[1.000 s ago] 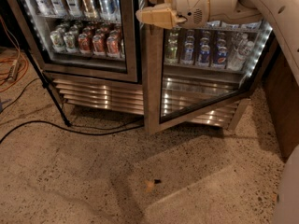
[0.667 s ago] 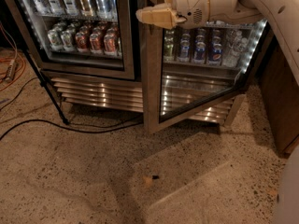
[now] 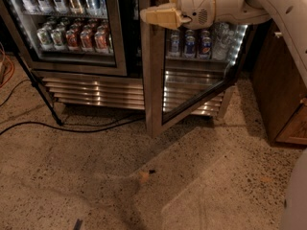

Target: Open right fridge door

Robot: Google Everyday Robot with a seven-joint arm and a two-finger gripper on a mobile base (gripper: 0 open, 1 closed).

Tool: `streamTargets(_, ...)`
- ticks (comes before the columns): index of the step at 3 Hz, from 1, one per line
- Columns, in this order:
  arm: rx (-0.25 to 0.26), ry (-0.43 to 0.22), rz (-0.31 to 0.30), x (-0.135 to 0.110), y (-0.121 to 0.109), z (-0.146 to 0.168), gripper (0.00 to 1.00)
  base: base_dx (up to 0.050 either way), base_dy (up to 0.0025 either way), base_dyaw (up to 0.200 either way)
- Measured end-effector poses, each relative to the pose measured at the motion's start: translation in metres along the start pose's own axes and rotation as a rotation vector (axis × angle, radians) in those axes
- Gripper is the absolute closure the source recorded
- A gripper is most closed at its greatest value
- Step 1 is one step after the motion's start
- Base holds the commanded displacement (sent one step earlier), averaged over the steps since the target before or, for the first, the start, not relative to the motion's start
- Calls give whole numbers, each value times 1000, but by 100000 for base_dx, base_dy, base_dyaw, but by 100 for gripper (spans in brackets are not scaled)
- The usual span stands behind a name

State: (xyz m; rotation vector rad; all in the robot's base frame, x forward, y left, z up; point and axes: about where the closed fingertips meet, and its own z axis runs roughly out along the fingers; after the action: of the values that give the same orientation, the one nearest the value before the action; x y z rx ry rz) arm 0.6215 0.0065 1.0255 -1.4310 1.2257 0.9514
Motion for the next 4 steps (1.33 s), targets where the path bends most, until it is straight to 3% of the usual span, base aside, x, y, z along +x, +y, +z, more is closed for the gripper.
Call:
streamTargets(1,0,0,0,0,0,0,100,-4442,-207,9227)
streamTargets(2,0,0,0,0,0,0,100,0,0,0)
streamTargets(4,0,0,0,0,0,0,58,0,0,0)
